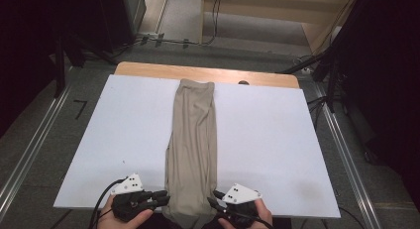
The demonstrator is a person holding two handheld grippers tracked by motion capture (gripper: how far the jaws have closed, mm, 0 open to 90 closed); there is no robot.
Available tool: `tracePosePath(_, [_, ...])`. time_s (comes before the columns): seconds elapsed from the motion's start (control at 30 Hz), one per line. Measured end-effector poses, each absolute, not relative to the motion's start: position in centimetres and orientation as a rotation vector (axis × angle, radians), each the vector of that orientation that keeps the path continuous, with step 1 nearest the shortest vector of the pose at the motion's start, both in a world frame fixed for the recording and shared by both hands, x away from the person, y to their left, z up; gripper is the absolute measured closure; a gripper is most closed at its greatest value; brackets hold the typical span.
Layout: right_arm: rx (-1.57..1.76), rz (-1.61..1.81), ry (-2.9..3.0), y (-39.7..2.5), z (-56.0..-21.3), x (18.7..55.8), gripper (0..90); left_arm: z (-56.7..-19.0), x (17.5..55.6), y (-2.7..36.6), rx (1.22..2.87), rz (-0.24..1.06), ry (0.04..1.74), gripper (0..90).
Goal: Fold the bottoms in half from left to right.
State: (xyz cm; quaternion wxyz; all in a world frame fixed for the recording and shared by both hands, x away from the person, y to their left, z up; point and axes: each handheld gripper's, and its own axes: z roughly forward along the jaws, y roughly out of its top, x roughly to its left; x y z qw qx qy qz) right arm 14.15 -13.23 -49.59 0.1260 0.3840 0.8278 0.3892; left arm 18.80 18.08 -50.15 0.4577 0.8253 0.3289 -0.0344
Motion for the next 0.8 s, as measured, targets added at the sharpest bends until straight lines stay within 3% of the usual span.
tracePosePath(0.13, [1.185,1.109,2.364,-11.7,-49.9,14.7,48.1,-50.4,18.8,17.0,2.066,-0.075,0.825,69.2])
tracePosePath(0.23, [1.211,1.048,2.349,-10.6,-50.6,15.2,47.4,-50.6,18.8,15.9,2.126,0.015,0.840,65.2])
tracePosePath(0.37, [1.273,0.995,2.338,-10.8,-51.3,15.7,61.5,-50.6,18.7,15.3,2.147,0.055,0.821,65.9])
tracePosePath(0.47, [1.286,1.020,2.342,-11.8,-51.1,15.7,74.5,-50.5,18.9,15.1,2.152,0.071,0.804,72.6])
tracePosePath(0.5, [1.292,1.037,2.349,-12.1,-51.1,15.8,78.8,-50.5,19.0,15.0,2.155,0.054,0.789,80.4])
tracePosePath(0.57, [1.314,1.058,2.358,-12.6,-51.1,15.9,84.5,-50.5,19.2,14.9,2.162,0.027,0.776,87.1])
tracePosePath(0.73, [1.314,1.090,2.357,-13.7,-50.6,16.0,87.4,-50.2,19.4,15.4,2.132,-0.001,0.761,88.5])
tracePosePath(0.8, [1.314,1.105,2.361,-14.3,-50.4,16.0,87.8,-50.4,19.6,15.5,2.126,-0.016,0.769,84.9])
